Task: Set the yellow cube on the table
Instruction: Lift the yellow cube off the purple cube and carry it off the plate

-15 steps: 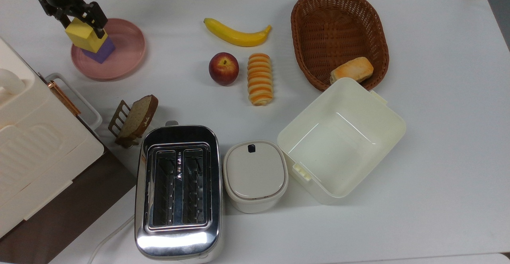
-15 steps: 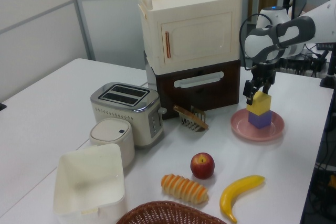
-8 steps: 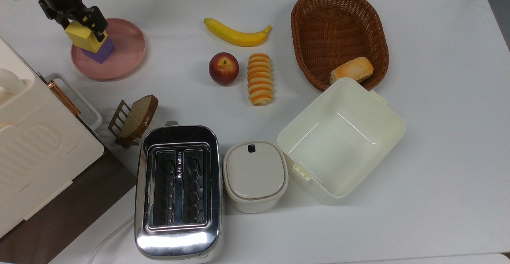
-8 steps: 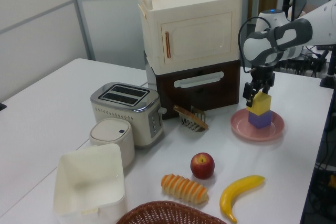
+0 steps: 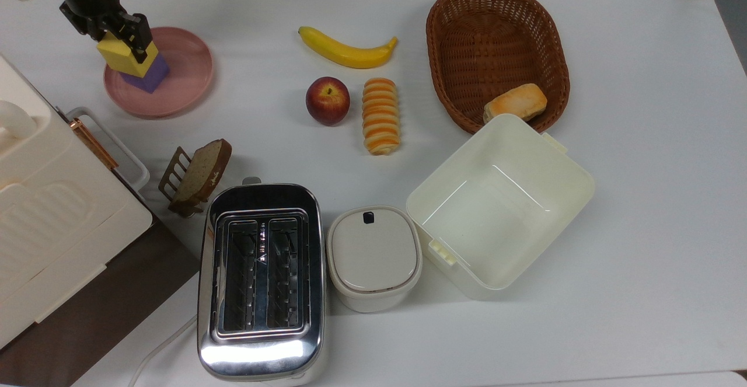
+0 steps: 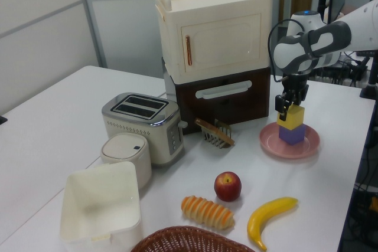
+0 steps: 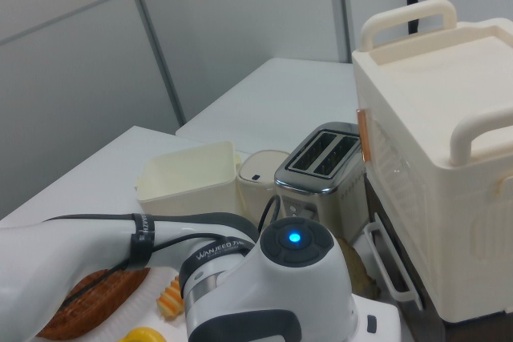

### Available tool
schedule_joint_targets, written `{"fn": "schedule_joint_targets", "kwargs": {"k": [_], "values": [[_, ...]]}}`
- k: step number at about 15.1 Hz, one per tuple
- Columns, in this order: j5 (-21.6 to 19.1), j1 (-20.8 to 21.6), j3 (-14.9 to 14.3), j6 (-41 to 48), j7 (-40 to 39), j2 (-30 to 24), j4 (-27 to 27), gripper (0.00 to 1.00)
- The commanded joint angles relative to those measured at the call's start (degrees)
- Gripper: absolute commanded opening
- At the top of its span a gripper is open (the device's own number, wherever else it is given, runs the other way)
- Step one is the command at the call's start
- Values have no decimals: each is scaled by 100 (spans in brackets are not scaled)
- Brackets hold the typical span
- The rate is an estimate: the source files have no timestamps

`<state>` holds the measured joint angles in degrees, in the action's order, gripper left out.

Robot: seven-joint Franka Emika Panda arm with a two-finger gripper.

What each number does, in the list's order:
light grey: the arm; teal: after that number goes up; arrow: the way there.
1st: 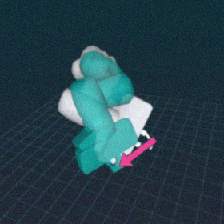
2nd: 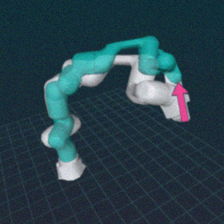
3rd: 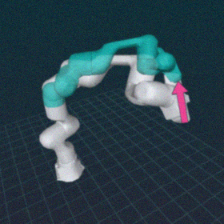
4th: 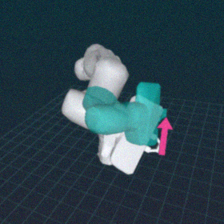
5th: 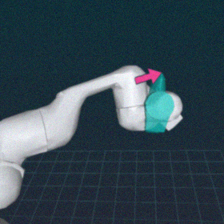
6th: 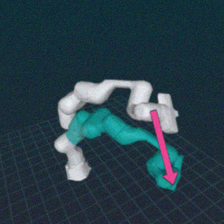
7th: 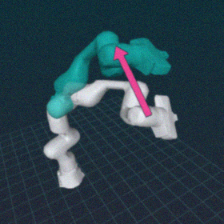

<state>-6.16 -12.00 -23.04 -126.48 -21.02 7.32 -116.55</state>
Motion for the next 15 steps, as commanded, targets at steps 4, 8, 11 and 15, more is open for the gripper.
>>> {"fn": "schedule_joint_targets", "kwargs": {"k": [4, 8, 11, 15], "values": [[-113, 574, 211, 220, 1325, -477, 79, 33], [97, 751, 1001, 203, 2705, -416, 290, 34], [501, 751, 1590, 212, 3611, -398, 404, 34], [1037, 760, 2040, 212, 4316, -214, 457, 35]]}}
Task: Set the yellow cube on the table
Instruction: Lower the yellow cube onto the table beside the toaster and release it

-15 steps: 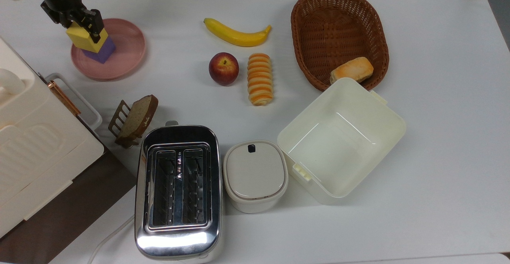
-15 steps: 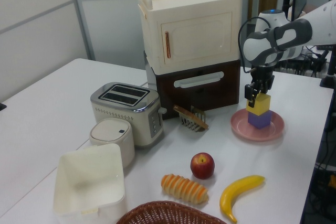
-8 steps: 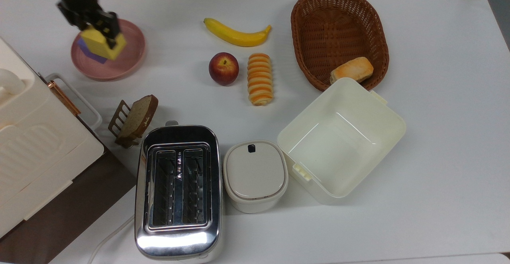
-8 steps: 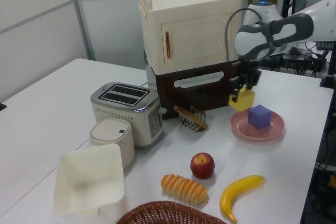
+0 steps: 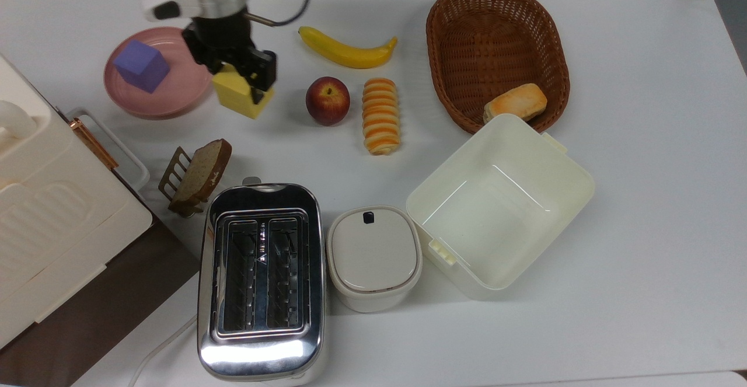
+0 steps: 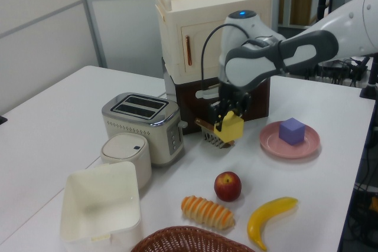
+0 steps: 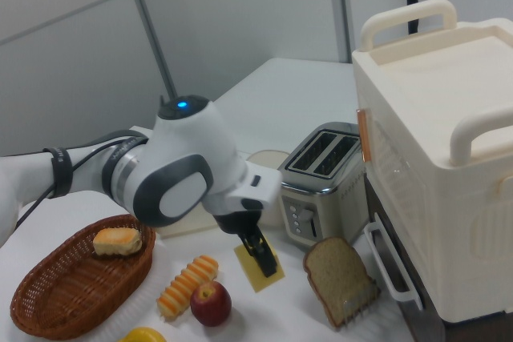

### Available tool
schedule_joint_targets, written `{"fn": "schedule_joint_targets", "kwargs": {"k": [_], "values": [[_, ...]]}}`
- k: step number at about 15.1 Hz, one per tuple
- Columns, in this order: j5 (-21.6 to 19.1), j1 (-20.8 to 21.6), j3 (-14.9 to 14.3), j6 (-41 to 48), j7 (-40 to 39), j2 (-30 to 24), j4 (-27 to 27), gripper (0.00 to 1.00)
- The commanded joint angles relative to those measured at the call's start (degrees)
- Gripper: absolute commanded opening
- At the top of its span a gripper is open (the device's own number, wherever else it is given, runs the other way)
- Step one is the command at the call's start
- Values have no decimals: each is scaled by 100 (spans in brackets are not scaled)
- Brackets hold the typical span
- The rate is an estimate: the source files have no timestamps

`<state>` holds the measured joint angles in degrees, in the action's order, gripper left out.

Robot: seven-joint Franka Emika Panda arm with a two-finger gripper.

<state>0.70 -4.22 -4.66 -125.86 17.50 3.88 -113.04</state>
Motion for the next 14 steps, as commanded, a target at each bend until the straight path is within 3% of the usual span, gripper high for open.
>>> {"fn": "schedule_joint_targets", "kwargs": {"k": [1, 5, 11, 12, 14], "values": [[404, -9, 211, 141, 509, 191, 124, 35], [457, 149, 273, 149, 509, 596, 519, 34], [466, 229, 360, 150, 500, 623, 511, 37], [475, 229, 369, 150, 500, 631, 502, 52], [763, 237, 404, 150, 500, 640, 502, 100]]}}
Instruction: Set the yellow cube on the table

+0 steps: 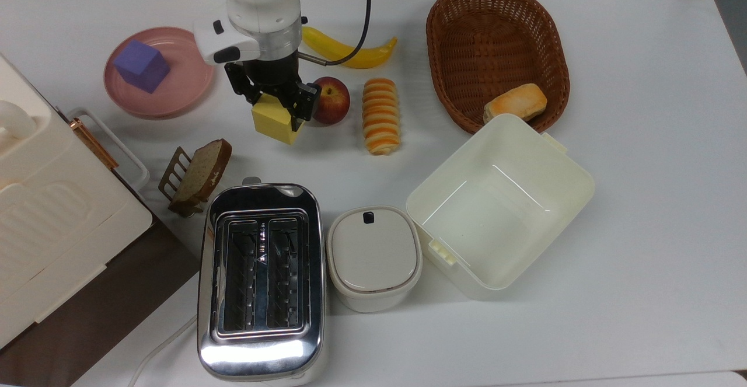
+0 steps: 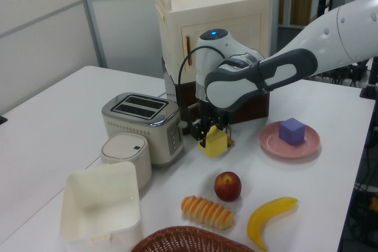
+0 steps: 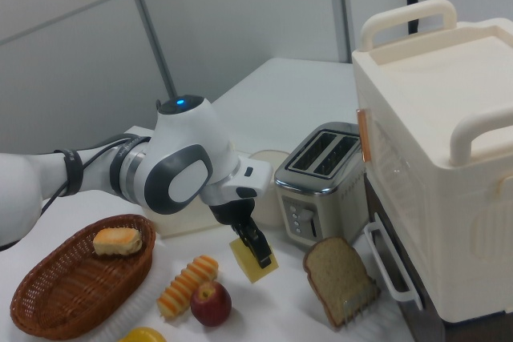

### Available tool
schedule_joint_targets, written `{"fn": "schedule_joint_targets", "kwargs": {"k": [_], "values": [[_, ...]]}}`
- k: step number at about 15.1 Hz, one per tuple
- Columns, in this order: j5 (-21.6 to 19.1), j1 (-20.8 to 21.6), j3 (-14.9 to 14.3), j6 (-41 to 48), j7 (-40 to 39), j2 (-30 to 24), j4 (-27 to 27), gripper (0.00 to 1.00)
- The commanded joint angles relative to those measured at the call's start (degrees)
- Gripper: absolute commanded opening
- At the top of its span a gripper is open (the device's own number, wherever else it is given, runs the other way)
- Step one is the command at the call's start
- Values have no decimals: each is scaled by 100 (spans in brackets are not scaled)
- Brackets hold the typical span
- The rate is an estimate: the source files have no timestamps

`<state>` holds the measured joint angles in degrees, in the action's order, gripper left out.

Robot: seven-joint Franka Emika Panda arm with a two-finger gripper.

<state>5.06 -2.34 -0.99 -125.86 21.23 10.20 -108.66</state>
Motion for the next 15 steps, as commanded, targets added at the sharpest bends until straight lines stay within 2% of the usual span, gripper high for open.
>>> {"fn": "schedule_joint_targets", "kwargs": {"k": [1, 8, 10, 12, 15], "values": [[329, 49, 63, 141, 127, 17, 64, 100], [426, 6, 72, 185, 65, -9, 64, 100], [505, -47, 72, 543, -5, -201, 73, 100], [672, -134, 55, 1201, -416, -631, 100, 100], [602, -302, 55, 2229, -1680, -1203, 196, 100]]}}
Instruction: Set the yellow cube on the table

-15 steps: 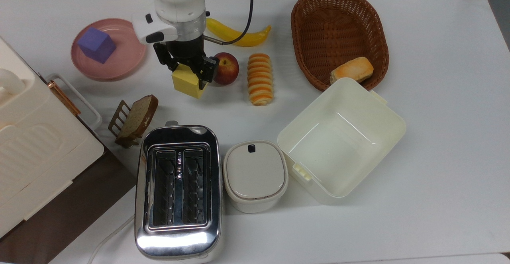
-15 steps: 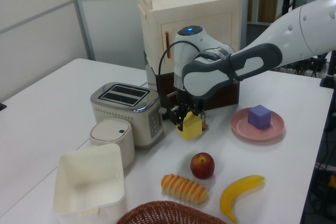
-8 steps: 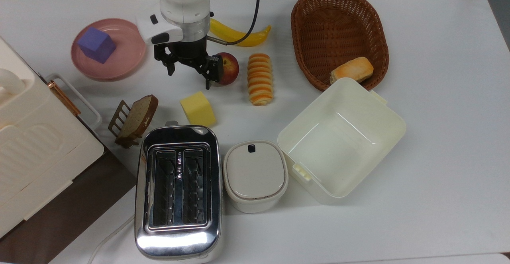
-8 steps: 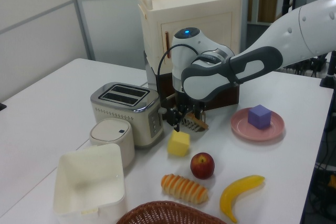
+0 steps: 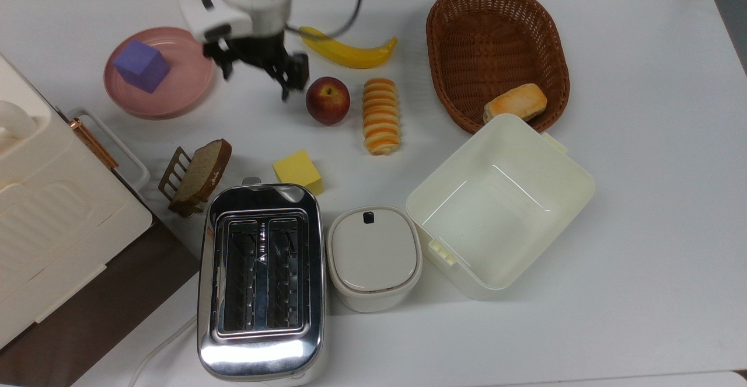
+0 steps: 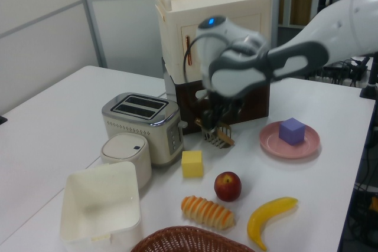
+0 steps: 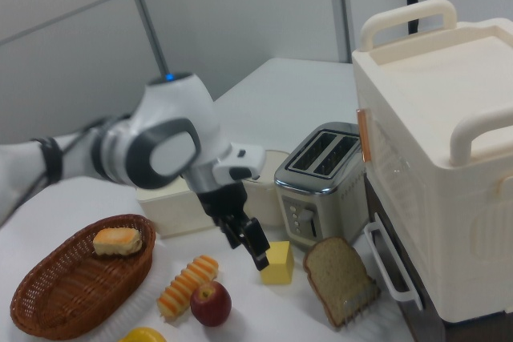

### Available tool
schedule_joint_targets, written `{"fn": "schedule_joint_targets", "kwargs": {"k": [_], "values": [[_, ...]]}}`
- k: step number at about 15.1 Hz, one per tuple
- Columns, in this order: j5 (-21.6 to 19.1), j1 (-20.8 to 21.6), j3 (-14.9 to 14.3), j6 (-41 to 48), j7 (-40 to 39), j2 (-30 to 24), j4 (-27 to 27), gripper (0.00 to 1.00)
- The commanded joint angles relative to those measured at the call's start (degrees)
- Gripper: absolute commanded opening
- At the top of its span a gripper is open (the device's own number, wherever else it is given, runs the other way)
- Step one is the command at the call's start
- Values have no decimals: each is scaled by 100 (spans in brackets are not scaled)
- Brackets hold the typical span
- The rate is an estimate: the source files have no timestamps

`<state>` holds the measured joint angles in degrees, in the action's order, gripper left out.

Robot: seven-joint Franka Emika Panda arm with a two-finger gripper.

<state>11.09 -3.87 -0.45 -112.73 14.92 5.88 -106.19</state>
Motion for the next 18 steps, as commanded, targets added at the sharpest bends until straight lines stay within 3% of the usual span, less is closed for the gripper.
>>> {"fn": "schedule_joint_targets", "kwargs": {"k": [1, 3, 5, 11, 13, 16, 18], "values": [[-19, -158, 1, 1337, -1253, -868, 106, 100], [-316, -175, 19, 1998, -1430, -886, 501, 100], [-703, -193, 28, 2193, -1789, -904, 555, 100], [-722, -132, -139, 2264, -1958, -922, 582, 100], [-740, -44, -271, 2264, -1967, -904, 713, 100], [-854, 316, -709, 2281, -1967, -878, 819, 100], [-872, 317, -737, 2299, -2046, -886, 819, 100]]}}
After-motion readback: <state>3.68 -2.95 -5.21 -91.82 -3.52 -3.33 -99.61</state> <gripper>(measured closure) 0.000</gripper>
